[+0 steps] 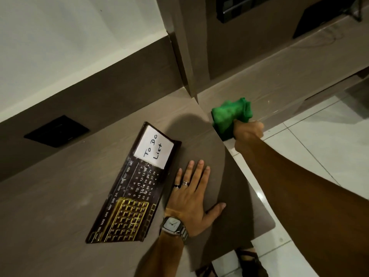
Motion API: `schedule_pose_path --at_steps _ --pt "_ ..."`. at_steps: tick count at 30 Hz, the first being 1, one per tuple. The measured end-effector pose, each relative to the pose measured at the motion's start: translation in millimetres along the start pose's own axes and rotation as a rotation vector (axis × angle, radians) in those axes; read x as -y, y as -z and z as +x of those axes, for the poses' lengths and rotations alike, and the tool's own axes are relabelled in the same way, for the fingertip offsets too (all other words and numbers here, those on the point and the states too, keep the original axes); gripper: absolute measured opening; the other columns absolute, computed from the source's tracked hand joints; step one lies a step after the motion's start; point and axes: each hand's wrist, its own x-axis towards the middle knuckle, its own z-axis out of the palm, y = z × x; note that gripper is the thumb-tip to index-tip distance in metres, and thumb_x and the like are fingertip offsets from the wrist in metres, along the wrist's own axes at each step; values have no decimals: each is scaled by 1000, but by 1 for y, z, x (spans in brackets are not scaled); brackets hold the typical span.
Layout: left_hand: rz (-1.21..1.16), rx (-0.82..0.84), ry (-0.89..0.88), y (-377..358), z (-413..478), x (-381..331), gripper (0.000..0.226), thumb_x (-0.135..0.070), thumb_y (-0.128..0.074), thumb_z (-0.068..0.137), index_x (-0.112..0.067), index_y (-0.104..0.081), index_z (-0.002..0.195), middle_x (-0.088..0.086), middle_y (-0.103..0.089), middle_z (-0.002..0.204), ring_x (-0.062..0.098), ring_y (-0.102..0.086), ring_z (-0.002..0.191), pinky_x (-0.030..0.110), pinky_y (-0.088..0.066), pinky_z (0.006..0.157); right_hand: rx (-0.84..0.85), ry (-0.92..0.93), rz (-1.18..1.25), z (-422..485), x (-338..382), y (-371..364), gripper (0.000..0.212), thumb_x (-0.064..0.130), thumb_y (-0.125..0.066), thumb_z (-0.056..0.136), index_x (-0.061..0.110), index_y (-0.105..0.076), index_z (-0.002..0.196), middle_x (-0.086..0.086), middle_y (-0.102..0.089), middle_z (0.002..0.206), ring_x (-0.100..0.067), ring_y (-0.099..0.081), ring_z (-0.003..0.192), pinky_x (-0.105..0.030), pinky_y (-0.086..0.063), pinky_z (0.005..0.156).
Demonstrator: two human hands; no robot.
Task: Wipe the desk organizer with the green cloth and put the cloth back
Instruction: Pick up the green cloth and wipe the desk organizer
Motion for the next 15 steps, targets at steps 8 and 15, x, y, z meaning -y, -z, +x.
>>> schedule_pose_path --at_steps 8,15 --pt "76 -2 -45 51 -12 5 93 -74 -21 85 -17 9 152 5 11 164 24 10 151 48 -2 123 365 39 419 -87 36 69 45 3 -71 78 7 -47 115 -12 -60 107 -24 -65 95 -40 -57 83" --pt "99 -283 106 144 -90 65 100 -41 -59 77 -18 1 153 5 -4 163 26 -5 151 48 -11 122 652 702 8 -195 -12 72 54 -12 -55 84 19 -56 128 -4 -66 117 -17 -63 108 -32 -54 90"
